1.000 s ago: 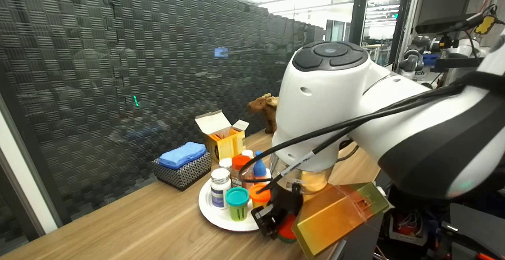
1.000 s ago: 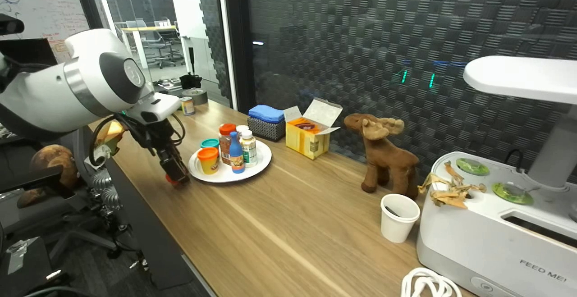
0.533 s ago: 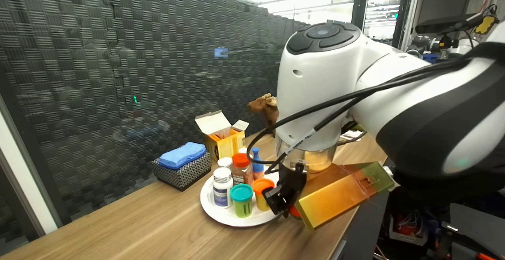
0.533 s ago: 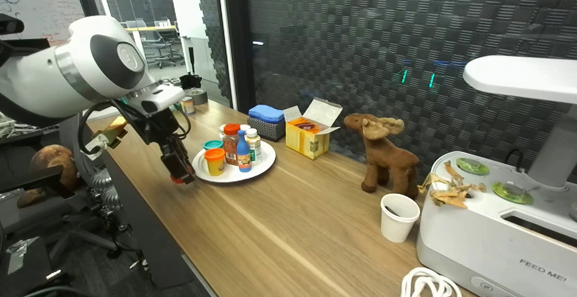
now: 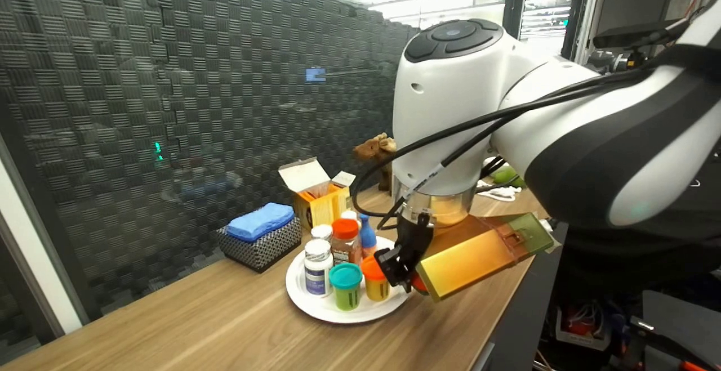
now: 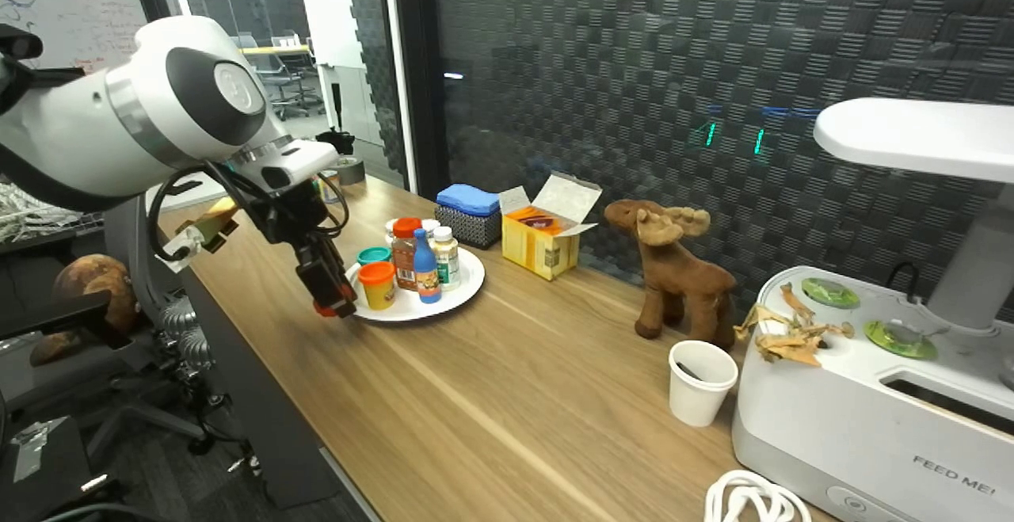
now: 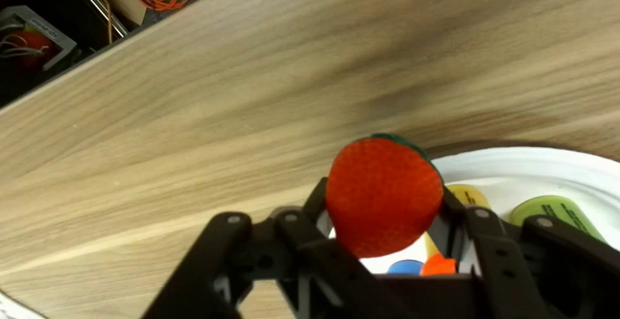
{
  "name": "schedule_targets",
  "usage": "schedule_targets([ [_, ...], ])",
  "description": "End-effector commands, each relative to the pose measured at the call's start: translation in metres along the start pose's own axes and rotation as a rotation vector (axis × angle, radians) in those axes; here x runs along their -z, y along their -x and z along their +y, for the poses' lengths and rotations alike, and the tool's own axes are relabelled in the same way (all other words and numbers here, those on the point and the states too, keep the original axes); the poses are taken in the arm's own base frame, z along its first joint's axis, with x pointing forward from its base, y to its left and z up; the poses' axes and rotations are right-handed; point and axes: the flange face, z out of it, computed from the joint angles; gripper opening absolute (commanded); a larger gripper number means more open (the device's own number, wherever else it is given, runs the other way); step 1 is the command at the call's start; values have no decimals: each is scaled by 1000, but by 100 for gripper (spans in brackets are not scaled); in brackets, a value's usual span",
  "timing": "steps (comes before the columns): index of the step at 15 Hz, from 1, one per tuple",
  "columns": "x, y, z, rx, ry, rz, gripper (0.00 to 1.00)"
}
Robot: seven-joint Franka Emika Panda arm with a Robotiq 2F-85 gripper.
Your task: Put the bottles and the red object on the plate
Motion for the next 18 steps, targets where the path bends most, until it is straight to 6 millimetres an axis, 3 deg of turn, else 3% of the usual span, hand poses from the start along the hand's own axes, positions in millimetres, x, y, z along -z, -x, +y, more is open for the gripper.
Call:
schedule_targets([
  [1, 3, -22, -6, -21, -62, 28, 23],
  [5, 8, -45, -8, -18, -146, 87, 23],
  [9, 7, -59, 6, 12, -182, 123, 23],
  [13, -6, -60, 16, 24, -216, 112, 23],
  [18, -17, -43, 7, 59, -292, 61, 23],
])
